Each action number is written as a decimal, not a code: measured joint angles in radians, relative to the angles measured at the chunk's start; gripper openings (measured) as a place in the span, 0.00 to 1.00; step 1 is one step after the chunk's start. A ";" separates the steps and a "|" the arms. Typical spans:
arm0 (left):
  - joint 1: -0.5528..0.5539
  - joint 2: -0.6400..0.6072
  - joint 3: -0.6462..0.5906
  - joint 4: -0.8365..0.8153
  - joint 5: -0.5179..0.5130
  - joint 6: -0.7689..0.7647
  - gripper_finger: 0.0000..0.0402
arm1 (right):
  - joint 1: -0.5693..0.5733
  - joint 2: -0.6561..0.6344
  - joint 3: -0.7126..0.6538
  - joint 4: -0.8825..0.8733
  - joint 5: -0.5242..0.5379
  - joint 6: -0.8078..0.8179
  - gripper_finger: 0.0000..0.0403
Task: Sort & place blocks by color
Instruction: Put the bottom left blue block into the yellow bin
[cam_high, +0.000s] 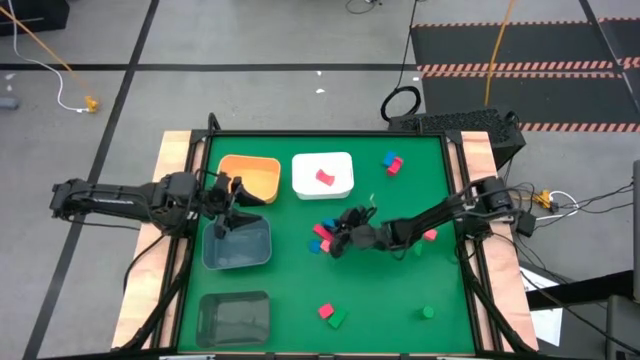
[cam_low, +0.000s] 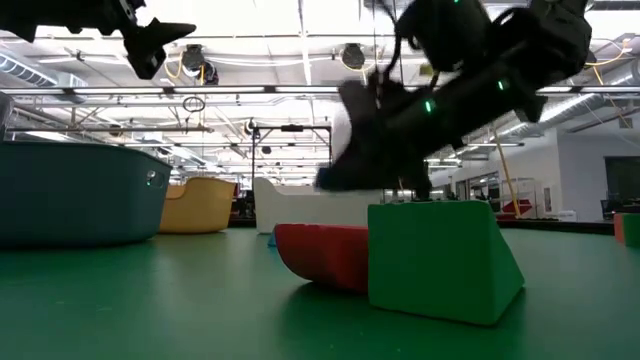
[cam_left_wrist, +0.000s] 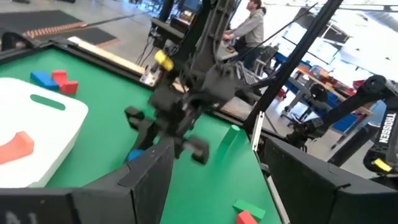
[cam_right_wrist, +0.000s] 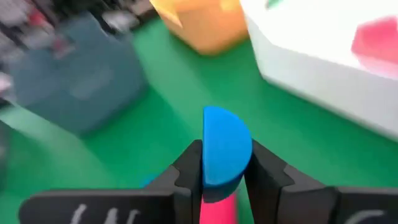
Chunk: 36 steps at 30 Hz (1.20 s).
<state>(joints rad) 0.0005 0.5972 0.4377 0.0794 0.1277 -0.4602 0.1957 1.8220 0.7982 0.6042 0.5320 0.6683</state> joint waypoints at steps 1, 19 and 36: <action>0.004 0.007 0.000 -0.001 -0.001 -0.012 0.64 | 0.000 -0.016 0.000 0.033 0.001 -0.025 0.17; 0.064 0.090 0.000 0.288 0.029 0.770 0.64 | -0.147 -0.296 0.000 0.276 -0.355 0.532 0.17; 0.095 0.341 0.000 0.395 0.059 0.785 0.64 | -0.138 -0.288 0.104 0.083 -0.480 0.708 0.17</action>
<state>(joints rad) 0.0959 0.9386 0.4374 0.4746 0.1864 0.3250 0.0578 1.5342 0.9026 0.6876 0.0522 1.3767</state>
